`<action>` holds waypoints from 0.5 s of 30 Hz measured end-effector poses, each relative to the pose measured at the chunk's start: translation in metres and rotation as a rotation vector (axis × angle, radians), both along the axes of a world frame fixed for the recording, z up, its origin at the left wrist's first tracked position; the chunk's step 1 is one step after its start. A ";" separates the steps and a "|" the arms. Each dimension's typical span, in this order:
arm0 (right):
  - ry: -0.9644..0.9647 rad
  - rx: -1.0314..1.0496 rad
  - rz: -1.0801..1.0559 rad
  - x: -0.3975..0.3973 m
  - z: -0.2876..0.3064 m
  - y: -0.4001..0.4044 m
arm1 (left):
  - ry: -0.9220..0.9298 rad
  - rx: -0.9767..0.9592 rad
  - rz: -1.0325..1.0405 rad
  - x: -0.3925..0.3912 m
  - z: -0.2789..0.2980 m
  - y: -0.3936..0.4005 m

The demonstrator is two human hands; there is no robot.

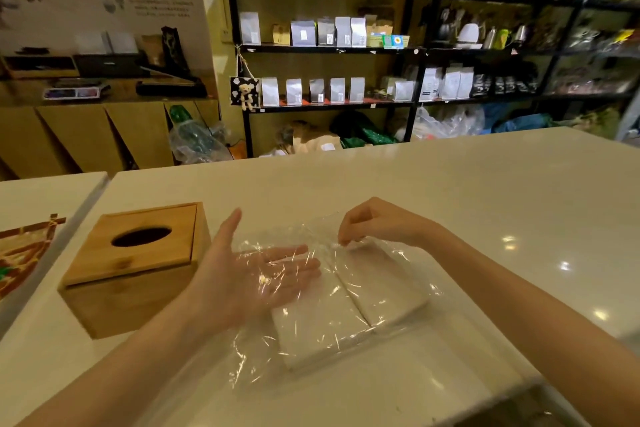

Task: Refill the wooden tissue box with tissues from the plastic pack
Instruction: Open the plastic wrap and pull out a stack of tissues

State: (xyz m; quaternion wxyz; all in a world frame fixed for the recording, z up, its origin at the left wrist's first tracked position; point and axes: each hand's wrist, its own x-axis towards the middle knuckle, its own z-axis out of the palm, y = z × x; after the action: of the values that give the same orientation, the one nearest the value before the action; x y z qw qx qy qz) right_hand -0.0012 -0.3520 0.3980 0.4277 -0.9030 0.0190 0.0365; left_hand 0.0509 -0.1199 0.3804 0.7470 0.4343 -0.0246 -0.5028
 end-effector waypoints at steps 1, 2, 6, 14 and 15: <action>-0.007 0.020 0.005 -0.001 0.001 -0.002 | 0.106 -0.090 -0.034 0.002 -0.002 0.000; -0.015 0.035 0.009 -0.001 0.003 -0.005 | 0.132 -0.144 -0.072 0.002 -0.003 -0.002; -0.021 0.050 0.019 -0.004 0.009 -0.015 | 0.059 -0.246 -0.198 0.003 -0.008 -0.019; 0.003 0.015 -0.017 -0.009 0.014 -0.029 | -0.755 0.137 -0.079 0.002 -0.004 -0.071; 0.015 0.004 -0.034 -0.009 0.015 -0.031 | -0.784 0.126 -0.078 0.006 -0.007 -0.072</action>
State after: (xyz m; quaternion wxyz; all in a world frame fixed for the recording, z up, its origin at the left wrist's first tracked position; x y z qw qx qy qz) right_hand -0.0100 -0.3831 0.4126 0.4297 -0.9015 0.0376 0.0362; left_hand 0.0571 -0.1918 0.3734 0.6333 0.6370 -0.2933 -0.3273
